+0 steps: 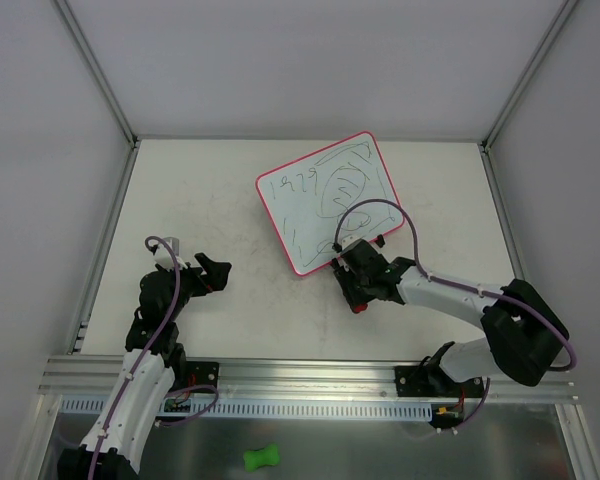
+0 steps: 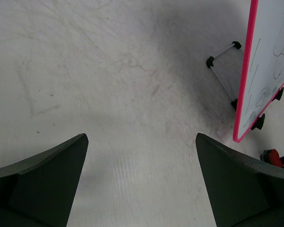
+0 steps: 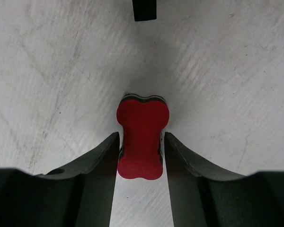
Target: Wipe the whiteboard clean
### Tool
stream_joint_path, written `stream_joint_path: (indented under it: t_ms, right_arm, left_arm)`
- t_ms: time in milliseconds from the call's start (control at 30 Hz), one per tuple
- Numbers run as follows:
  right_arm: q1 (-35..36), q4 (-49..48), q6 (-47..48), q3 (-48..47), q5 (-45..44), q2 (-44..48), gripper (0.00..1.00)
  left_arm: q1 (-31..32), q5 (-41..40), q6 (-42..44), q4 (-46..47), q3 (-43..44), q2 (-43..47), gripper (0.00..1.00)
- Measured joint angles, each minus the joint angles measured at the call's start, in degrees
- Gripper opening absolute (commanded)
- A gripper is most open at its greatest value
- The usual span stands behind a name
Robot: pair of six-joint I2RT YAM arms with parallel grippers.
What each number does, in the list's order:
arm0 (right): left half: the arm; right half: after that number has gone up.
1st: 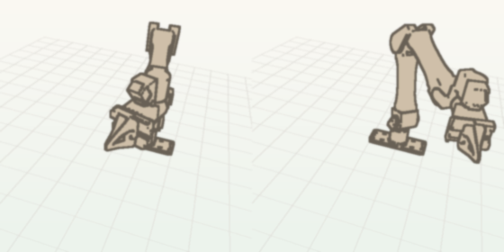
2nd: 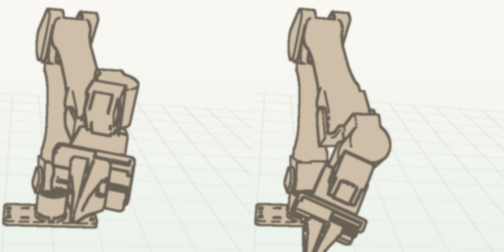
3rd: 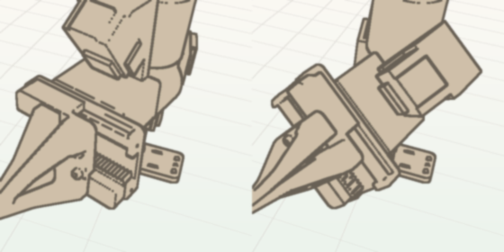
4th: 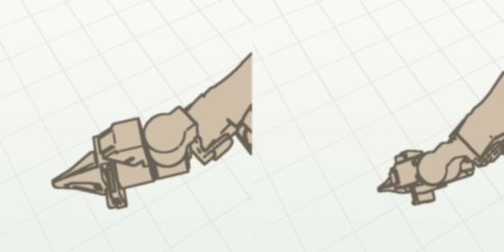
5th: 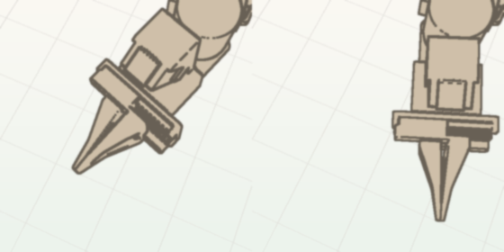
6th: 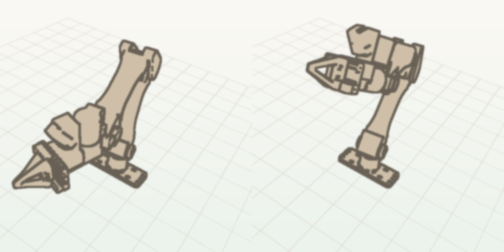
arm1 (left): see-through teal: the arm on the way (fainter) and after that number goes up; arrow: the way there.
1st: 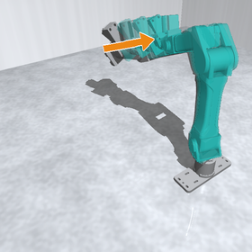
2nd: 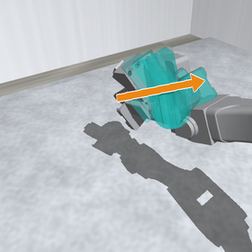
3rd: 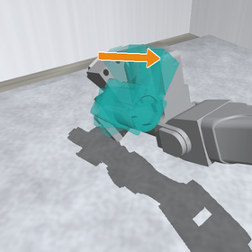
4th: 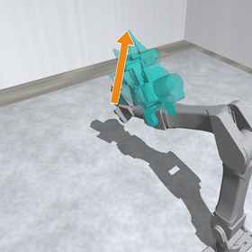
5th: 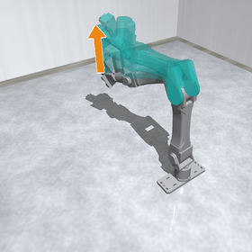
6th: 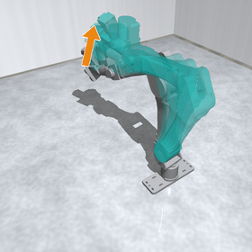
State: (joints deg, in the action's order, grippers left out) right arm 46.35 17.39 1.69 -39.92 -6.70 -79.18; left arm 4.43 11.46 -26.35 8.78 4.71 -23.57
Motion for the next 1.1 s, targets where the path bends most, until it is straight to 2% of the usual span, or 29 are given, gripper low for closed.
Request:
stream_joint_path:
  t_ms: [200,267,400,600,833,1000,1100]
  right_arm:
    - [0.3,0.0,0.7,-0.7,-0.3,-0.9,0.23]
    - [0.5,0.0,0.7,-0.9,-0.5,-0.9,0.12]
    - [0.6,0.0,0.7,-1.0,-0.6,-0.9,0.01]
    - [0.7,0.8,0.8,-1.1,-0.4,0.3,0.00]
    - [0.7,4.5,0.8,-5.4,0.1,7.5,0.00]
    - [0.7,6.1,1.0,-10.8,0.3,9.4,0.00]
    - [0.7,7.4,1.4,-15.0,0.3,8.3,0.00]
  left_arm:
    - [0.0,0.0,0.0,0.0,0.0,0.0,0.99]
    - [0.0,0.0,0.0,0.0,0.0,0.0,0.99]
    - [0.0,0.0,0.0,0.0,0.0,0.0,0.99]
    - [0.0,0.5,0.1,0.2,0.0,-0.6,0.99]
    - [0.0,4.3,0.4,3.0,0.5,-4.9,0.96]
    - [0.0,7.0,-0.8,8.8,0.6,-9.0,0.96]
    - [0.0,8.3,-2.1,14.0,0.8,-12.7,0.92]
